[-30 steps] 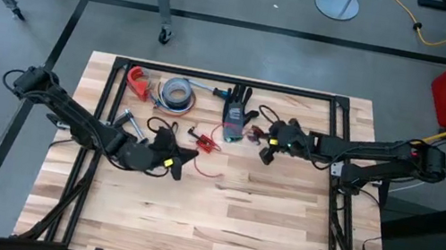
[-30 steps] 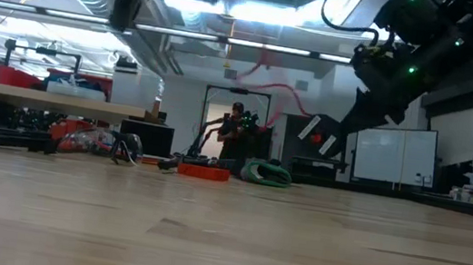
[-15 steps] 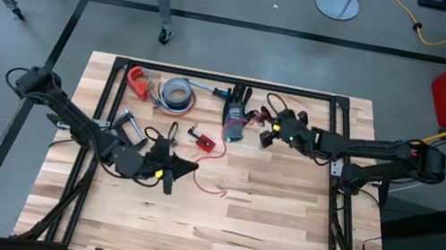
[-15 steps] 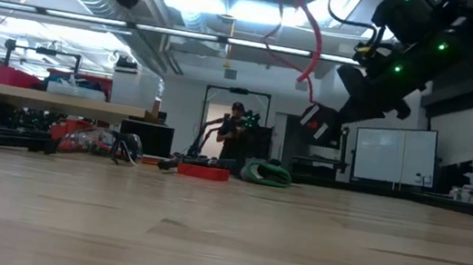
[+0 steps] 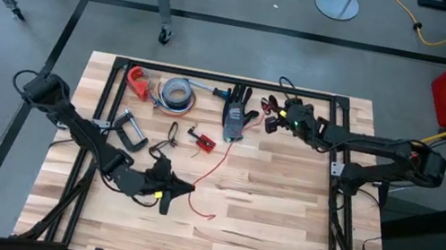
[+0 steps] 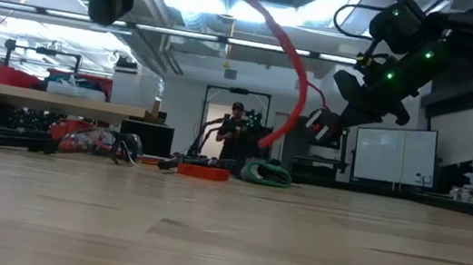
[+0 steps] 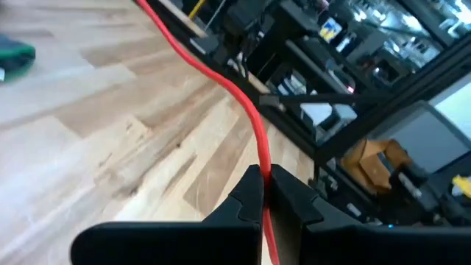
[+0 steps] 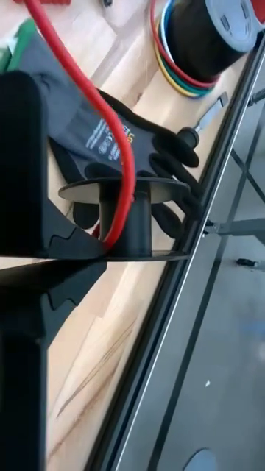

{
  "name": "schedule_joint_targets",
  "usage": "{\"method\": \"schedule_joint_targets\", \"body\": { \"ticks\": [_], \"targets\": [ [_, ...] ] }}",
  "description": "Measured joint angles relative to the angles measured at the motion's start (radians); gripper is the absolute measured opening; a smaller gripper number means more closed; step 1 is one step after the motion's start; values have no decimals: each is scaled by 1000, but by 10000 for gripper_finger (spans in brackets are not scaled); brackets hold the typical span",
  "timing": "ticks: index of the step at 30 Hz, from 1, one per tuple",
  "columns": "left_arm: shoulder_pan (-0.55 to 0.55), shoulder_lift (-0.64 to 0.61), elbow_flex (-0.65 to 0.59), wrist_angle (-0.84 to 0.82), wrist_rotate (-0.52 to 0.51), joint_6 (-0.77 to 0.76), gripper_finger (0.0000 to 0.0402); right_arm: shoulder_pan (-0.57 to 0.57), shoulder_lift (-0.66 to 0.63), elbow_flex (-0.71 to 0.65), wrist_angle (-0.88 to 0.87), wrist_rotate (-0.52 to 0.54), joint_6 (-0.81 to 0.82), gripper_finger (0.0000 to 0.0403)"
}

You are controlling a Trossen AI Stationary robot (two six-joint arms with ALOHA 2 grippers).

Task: Coil cords
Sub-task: Uncoil the orange wire from the black spool

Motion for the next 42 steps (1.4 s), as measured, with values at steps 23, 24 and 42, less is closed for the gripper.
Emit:
{"method": "schedule_joint_targets", "body": {
  "ticks": [23,24,42],
  "targets": [
    [-48,117,0,-162,-114,-243,0,-113,0,0,104,-645,-3,0],
    [-48,117,0,-199,-114,-279,0,-113,0,0,104,-712,-3,0],
    [-48,117,0,-716,-116,-691,0,-112,0,0,49,-1571,-3,0]
  ]
}}
